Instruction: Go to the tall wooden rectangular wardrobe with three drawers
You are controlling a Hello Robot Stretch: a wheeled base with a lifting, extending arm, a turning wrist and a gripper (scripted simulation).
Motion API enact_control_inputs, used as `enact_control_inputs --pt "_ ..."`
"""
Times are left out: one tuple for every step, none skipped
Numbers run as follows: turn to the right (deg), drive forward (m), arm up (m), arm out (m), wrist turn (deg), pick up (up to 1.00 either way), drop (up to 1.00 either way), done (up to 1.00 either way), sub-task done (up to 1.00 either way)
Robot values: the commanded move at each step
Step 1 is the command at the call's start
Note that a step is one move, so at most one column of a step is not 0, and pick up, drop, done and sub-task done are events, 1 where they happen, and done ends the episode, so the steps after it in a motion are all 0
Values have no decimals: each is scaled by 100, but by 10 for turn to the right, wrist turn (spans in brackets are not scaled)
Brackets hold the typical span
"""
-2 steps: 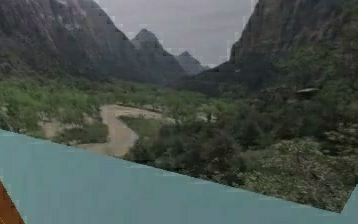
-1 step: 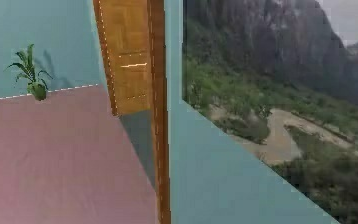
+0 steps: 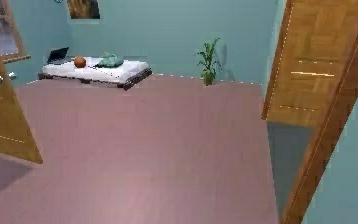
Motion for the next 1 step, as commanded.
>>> enact_control_inputs --pt "-450 0 0 0 0 0 0 0 0"
